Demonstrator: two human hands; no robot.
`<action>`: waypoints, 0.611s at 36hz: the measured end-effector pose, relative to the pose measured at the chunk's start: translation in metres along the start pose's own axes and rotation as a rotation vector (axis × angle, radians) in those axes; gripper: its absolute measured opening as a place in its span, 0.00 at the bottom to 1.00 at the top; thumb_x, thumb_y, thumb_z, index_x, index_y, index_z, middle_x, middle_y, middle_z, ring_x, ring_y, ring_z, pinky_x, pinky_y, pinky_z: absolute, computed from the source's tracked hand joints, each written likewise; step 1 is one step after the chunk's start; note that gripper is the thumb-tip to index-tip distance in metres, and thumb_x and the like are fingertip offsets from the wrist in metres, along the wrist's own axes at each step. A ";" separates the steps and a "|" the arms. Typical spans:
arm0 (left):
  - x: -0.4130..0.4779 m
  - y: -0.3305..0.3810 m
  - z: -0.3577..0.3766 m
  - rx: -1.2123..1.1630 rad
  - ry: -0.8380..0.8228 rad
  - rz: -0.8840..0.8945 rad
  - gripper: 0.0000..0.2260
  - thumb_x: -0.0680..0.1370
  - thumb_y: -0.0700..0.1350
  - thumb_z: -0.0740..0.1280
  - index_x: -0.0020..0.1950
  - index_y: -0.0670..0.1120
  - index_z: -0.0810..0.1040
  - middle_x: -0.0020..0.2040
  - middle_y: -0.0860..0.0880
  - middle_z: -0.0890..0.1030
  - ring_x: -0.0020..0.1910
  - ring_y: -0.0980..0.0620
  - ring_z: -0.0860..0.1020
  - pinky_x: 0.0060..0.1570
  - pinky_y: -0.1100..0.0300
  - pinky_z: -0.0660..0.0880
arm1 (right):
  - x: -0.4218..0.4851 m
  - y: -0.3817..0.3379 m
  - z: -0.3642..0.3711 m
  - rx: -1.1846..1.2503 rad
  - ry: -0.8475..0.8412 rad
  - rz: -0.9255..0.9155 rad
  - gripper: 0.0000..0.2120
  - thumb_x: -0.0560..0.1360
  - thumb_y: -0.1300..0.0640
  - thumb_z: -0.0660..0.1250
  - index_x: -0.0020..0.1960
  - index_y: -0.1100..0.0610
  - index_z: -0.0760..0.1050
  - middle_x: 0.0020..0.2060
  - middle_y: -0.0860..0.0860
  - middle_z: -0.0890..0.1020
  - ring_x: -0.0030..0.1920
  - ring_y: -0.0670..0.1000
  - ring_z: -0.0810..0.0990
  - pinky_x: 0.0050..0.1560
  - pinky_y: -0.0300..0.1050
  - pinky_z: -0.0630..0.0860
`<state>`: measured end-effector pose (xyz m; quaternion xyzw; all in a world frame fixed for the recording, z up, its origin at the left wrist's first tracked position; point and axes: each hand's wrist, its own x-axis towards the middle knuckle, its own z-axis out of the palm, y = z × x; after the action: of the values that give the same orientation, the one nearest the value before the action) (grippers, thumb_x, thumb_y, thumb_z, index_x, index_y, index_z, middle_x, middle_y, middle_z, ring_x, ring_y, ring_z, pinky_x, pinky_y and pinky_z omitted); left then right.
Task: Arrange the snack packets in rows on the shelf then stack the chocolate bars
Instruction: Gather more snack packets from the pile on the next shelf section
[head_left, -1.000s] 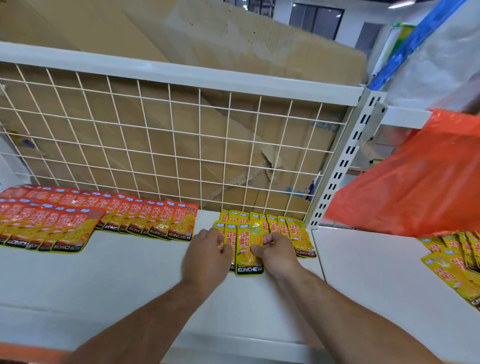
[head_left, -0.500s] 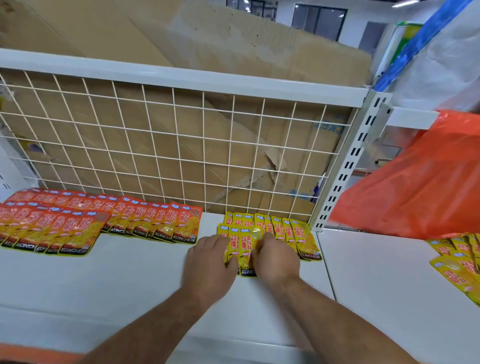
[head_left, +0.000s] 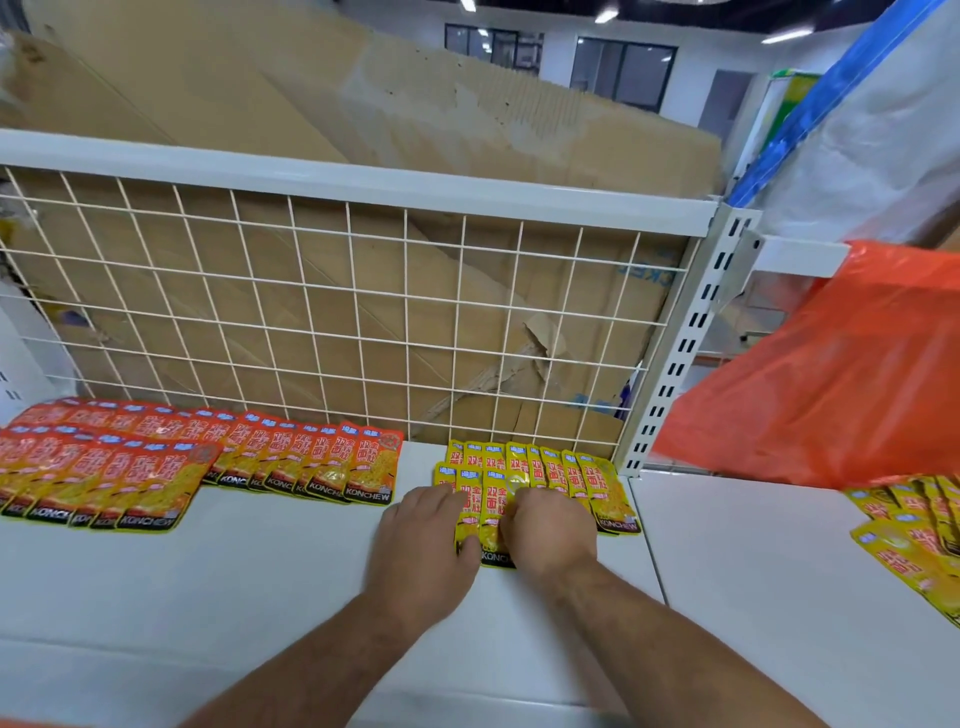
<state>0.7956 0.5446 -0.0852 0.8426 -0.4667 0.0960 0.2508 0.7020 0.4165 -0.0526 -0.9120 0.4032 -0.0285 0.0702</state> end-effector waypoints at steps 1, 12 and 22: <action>0.001 0.001 -0.001 -0.007 -0.008 0.009 0.21 0.69 0.55 0.64 0.57 0.47 0.83 0.55 0.50 0.83 0.54 0.47 0.81 0.51 0.49 0.80 | -0.001 0.000 0.000 0.011 0.012 -0.004 0.08 0.76 0.56 0.61 0.49 0.54 0.79 0.47 0.52 0.83 0.49 0.57 0.82 0.39 0.42 0.69; 0.017 0.002 -0.004 0.041 -0.146 0.094 0.26 0.70 0.57 0.58 0.61 0.47 0.82 0.60 0.47 0.82 0.60 0.45 0.80 0.57 0.47 0.78 | -0.016 0.027 0.000 0.005 0.303 -0.042 0.12 0.63 0.45 0.67 0.43 0.49 0.82 0.43 0.49 0.83 0.45 0.56 0.81 0.41 0.50 0.77; 0.028 0.032 0.011 0.007 -0.320 0.231 0.31 0.74 0.60 0.53 0.77 0.51 0.66 0.77 0.50 0.66 0.77 0.46 0.62 0.75 0.47 0.55 | -0.056 0.059 -0.014 0.045 0.054 0.084 0.32 0.69 0.37 0.58 0.72 0.43 0.69 0.72 0.48 0.71 0.70 0.54 0.71 0.65 0.51 0.70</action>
<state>0.7835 0.5049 -0.0727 0.7888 -0.5939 -0.0094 0.1579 0.6199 0.4171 -0.0472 -0.8913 0.4422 -0.0593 0.0809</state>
